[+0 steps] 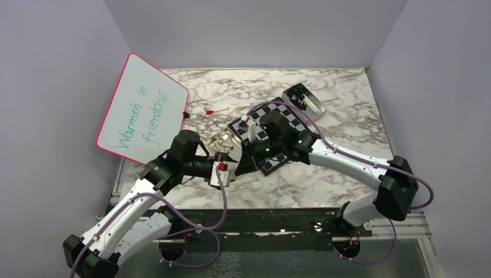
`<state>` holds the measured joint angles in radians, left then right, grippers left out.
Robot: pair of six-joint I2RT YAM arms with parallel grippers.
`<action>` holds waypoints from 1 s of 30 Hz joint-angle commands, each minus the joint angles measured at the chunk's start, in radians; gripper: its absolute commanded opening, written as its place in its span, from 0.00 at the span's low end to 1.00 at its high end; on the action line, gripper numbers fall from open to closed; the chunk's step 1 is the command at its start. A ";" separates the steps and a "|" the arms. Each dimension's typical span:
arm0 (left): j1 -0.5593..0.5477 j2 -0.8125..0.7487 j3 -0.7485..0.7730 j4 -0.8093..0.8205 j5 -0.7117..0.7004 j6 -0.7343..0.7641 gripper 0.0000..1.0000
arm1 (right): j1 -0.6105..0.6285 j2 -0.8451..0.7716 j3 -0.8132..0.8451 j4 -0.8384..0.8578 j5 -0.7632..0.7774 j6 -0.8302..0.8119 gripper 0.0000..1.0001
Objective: Set up the chess pieces on the board
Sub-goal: Adjust the chess piece.
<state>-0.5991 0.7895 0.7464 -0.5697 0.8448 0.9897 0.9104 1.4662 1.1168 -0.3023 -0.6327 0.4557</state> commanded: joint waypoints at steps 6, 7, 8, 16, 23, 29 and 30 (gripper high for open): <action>-0.069 0.033 0.072 -0.056 0.011 0.072 0.49 | -0.002 0.002 0.029 0.060 -0.064 0.018 0.08; -0.079 0.035 0.073 -0.058 0.004 0.074 0.46 | -0.002 -0.003 0.029 0.058 -0.063 0.018 0.08; -0.092 0.036 0.074 -0.059 -0.007 0.075 0.43 | -0.002 -0.006 0.029 0.056 -0.062 0.017 0.08; -0.126 0.045 0.067 -0.068 -0.019 0.062 0.23 | -0.004 -0.036 0.018 0.044 -0.039 0.011 0.08; -0.130 0.041 0.067 -0.066 -0.054 0.043 0.03 | -0.010 -0.096 -0.016 0.049 0.021 0.024 0.08; -0.130 0.009 0.061 0.014 -0.112 -0.067 0.00 | -0.011 -0.182 -0.084 0.108 0.131 0.091 0.08; -0.130 0.004 0.056 0.036 -0.117 -0.089 0.00 | -0.010 -0.196 -0.102 0.127 0.151 0.109 0.08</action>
<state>-0.7223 0.8211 0.7952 -0.5945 0.7525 0.9958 0.9077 1.3437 1.0527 -0.2844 -0.5854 0.5034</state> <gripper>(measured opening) 0.088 0.116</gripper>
